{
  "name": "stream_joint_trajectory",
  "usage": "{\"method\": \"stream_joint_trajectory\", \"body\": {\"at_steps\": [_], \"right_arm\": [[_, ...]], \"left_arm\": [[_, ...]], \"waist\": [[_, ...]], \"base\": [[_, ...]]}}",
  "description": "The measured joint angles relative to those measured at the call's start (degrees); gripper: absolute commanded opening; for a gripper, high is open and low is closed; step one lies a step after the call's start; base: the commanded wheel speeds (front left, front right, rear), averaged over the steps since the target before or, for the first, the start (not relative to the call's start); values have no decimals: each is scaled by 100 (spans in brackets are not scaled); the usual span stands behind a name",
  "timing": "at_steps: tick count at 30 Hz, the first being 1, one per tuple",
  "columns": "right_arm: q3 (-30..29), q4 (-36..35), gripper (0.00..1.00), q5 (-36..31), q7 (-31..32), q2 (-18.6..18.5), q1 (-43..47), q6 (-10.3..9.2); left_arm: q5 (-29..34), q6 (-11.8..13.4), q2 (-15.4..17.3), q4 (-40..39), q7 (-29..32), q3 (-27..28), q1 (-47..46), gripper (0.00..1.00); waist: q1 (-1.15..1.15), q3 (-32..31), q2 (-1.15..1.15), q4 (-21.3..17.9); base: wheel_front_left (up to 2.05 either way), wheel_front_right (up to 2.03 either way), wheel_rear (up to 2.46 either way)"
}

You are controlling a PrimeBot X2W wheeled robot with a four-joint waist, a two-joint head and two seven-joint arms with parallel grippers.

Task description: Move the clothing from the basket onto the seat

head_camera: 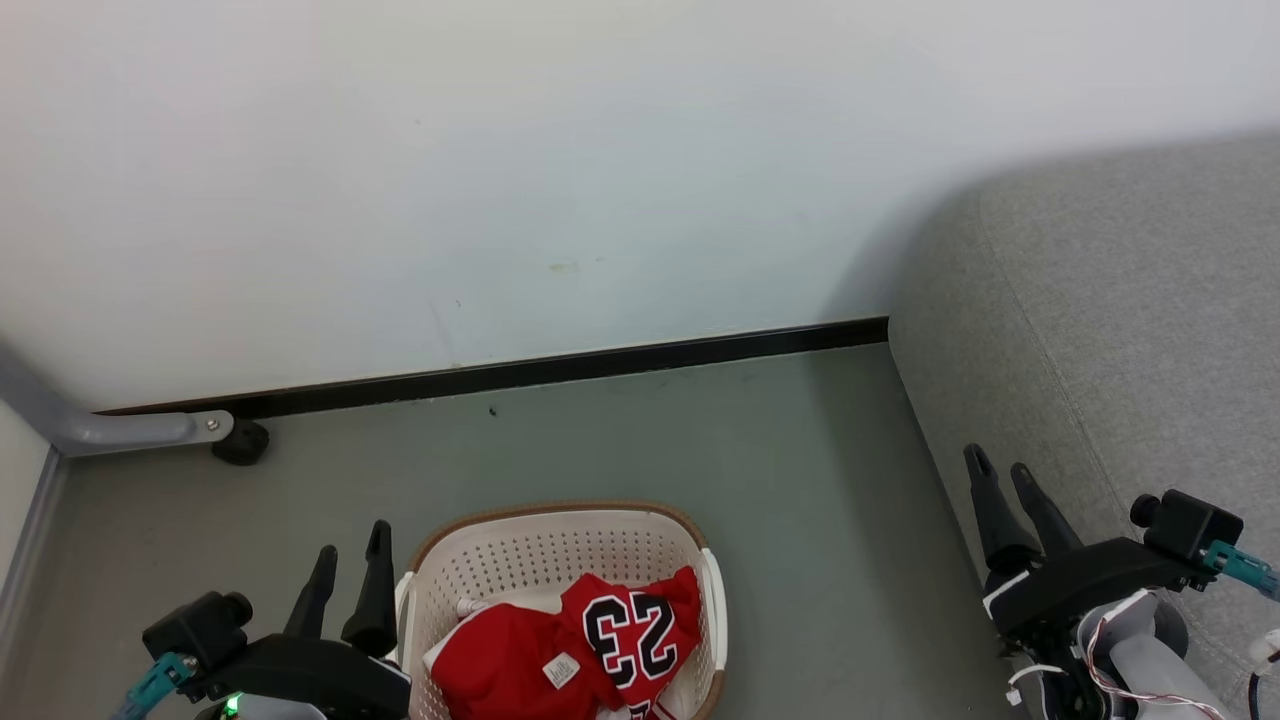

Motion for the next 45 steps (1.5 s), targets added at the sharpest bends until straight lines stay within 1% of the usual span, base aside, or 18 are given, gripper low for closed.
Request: {"method": "stream_joint_trajectory", "body": {"at_steps": [7, 8, 10, 14, 16, 18, 20, 23, 32, 37, 41, 45], "right_arm": [[269, 136, 100, -584, -158, -94, -192, -57], [305, 160, 100, -661, -169, -107, -216, -93], [377, 198, 100, -808, -215, -137, -276, -93], [501, 263, 100, -1094, -278, -176, -383, -100], [560, 293, 100, -1268, -323, -201, -425, -148], [628, 354, 100, -1403, -374, -223, -468, -151], [703, 377, 100, -1575, -421, -244, -509, -200], [799, 431, 100, -1780, -475, -264, -550, -200], [1032, 620, 100, -2439, -670, -360, -788, -266], [1007, 649, 100, -2464, -672, -368, -836, -296], [861, 670, 100, -2464, -672, -359, -836, -403], [725, 687, 100, -2466, -672, -363, -836, -534]], "left_arm": [[700, 56, 62, -1, -130, -114, -8, 100], [810, 57, 63, -1, -172, -125, -8, 100], [998, 101, 67, -3, -221, -143, -13, 100], [1376, 113, 104, -4, -302, -166, -23, 100], [1580, 170, 115, -4, -326, -168, -23, 100], [1747, 201, 121, -3, -382, -169, -24, 100], [1935, 203, 126, -2, -424, -172, -26, 100], [2207, 249, 132, 0, -480, -178, -31, 100], [2987, 258, 148, 34, -650, -179, -115, 100], [3051, 257, 138, 34, -679, -137, -115, 100], [3056, 263, 86, 42, -679, 2, -115, 100], [3090, 411, 31, 68, -679, 147, -114, 100]], "waist": [[0, 5, 0, -5], [0, 6, 0, -5], [0, 9, 0, -6], [0, 13, 0, -5], [0, 14, 0, -5], [0, 15, 0, -4], [0, 15, 0, -4], [0, 15, 0, -4], [0, 2, 0, -15], [0, -11, 0, -22], [0, -19, 0, -27], [0, -18, 0, -30]], "base": [[0, 0, 0], [0, 0, 0], [0, 0, 0], [0, 0, 0], [0, 0, 0], [0, 0, 0], [0, 0, 0], [0, 0, 0], [0, 0, 0], [0, 0, 0], [0, 0, 0], [0, 0, 0]]}}
